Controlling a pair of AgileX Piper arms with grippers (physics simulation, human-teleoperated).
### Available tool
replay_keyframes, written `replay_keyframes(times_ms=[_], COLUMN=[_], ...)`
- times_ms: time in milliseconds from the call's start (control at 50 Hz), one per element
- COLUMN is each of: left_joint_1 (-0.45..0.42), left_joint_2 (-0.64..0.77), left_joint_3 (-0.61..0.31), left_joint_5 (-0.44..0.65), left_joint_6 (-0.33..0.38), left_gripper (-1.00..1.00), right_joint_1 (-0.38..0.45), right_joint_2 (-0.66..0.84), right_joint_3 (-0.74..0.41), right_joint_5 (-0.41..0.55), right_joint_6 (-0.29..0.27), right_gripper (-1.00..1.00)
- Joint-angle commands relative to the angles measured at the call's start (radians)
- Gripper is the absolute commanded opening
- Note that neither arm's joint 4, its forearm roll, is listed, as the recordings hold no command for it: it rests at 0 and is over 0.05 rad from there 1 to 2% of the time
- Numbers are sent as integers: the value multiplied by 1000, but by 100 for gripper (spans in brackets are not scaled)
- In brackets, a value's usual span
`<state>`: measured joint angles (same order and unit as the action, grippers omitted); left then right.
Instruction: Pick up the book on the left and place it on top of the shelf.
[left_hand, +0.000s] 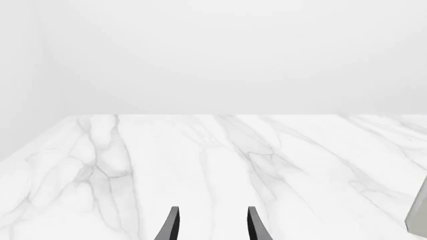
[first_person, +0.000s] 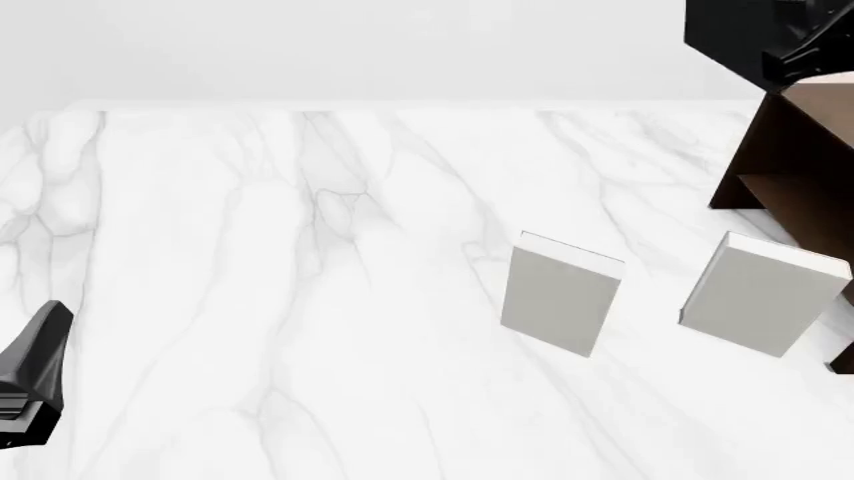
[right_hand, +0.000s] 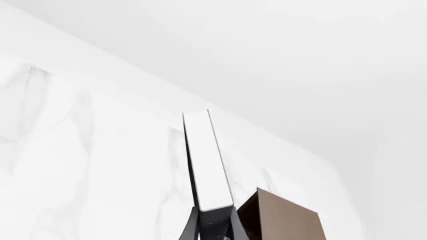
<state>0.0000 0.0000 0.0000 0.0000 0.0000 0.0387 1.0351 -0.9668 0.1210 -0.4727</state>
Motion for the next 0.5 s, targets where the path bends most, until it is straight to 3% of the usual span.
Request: replay_keyframes(times_ms=[20,500], left_joint_1=[0,0], left_joint_2=[0,0], left_joint_3=[0,0], left_joint_5=[0,0], left_joint_6=[0,0], left_gripper=[100,100], right_joint_1=[-66,-184], right_joint_2=[-62,-135], right_joint_3=[-21,23], right_joint_5=[45,42], right_joint_6=[-28,-150], right_gripper=[-100,-100])
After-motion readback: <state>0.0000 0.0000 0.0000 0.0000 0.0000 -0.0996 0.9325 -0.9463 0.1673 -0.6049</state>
